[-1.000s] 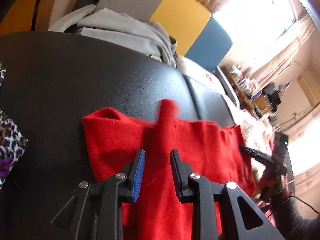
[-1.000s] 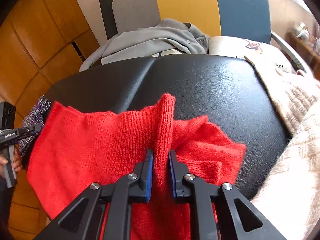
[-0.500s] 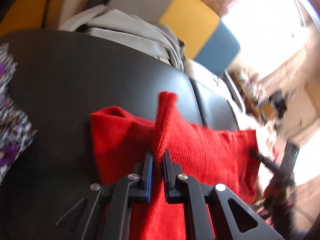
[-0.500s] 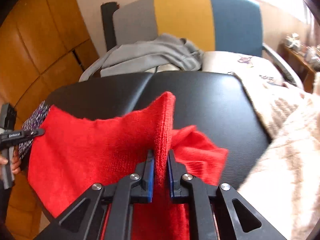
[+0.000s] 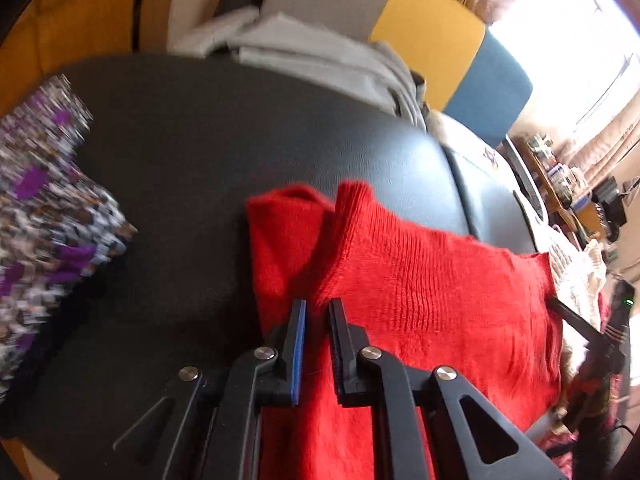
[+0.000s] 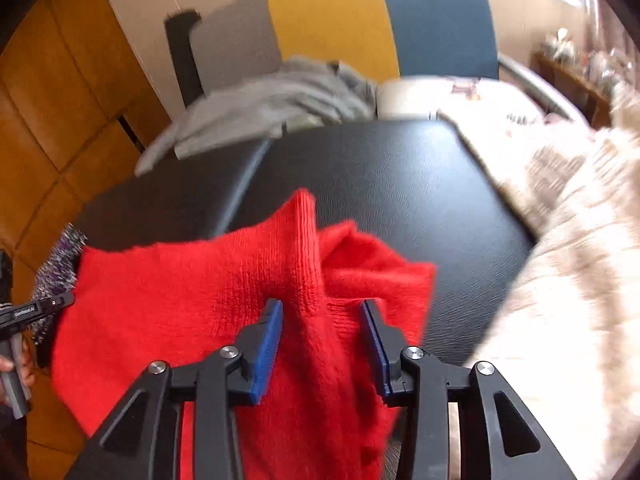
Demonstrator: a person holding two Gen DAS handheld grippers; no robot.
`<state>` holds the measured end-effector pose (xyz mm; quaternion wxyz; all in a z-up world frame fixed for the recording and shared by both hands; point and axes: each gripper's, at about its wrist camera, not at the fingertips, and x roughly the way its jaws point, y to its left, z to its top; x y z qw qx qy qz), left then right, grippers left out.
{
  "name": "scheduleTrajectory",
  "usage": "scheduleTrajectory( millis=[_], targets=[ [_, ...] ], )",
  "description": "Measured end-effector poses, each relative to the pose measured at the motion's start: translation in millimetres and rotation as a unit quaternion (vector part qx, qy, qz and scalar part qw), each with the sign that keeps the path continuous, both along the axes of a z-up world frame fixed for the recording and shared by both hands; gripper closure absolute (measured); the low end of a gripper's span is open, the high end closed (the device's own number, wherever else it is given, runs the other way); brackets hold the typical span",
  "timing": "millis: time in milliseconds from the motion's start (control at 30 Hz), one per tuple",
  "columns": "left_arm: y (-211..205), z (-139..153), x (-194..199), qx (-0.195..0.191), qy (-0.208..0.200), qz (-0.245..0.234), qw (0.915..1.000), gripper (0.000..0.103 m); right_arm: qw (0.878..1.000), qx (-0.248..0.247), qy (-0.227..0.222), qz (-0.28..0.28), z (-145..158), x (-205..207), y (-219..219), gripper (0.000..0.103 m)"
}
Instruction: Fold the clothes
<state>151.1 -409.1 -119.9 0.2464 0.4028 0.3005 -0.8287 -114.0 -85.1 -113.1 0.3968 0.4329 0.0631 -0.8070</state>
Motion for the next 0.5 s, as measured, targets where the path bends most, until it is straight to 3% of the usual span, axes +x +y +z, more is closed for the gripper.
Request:
scheduleTrajectory(
  millis=[33, 133, 267, 333, 367, 433, 500],
  targets=[
    [7, 7, 2, -0.016, 0.009, 0.008, 0.9998, 0.090, 1.000, -0.012, 0.002, 0.008, 7, 7, 5, 0.062],
    [31, 17, 9, -0.019, 0.046, -0.009, 0.9987, 0.087, 0.998, -0.033, -0.007, 0.055, 17, 33, 16, 0.062],
    [63, -14, 15, -0.006, -0.001, -0.054, 0.9985, 0.087, 0.993, -0.012, -0.055, 0.105, -7, 68, 22, 0.061],
    [65, -40, 30, 0.019, -0.042, -0.045, 0.9980, 0.091, 0.991, 0.014, -0.085, 0.105, -31, 81, 29, 0.061],
    [65, -47, 41, 0.027, -0.037, -0.038, 0.9982, 0.093, 0.989, 0.027, -0.105, 0.097, -45, 89, 37, 0.062],
    [61, -48, 65, 0.042, -0.026, -0.025, 0.9985, 0.098, 0.989, -0.022, -0.117, 0.091, -49, 103, 64, 0.062],
    [57, -48, 81, 0.049, -0.031, -0.012, 0.9982, 0.101, 0.985, -0.041, -0.142, 0.087, -52, 112, 83, 0.067]
  ],
)
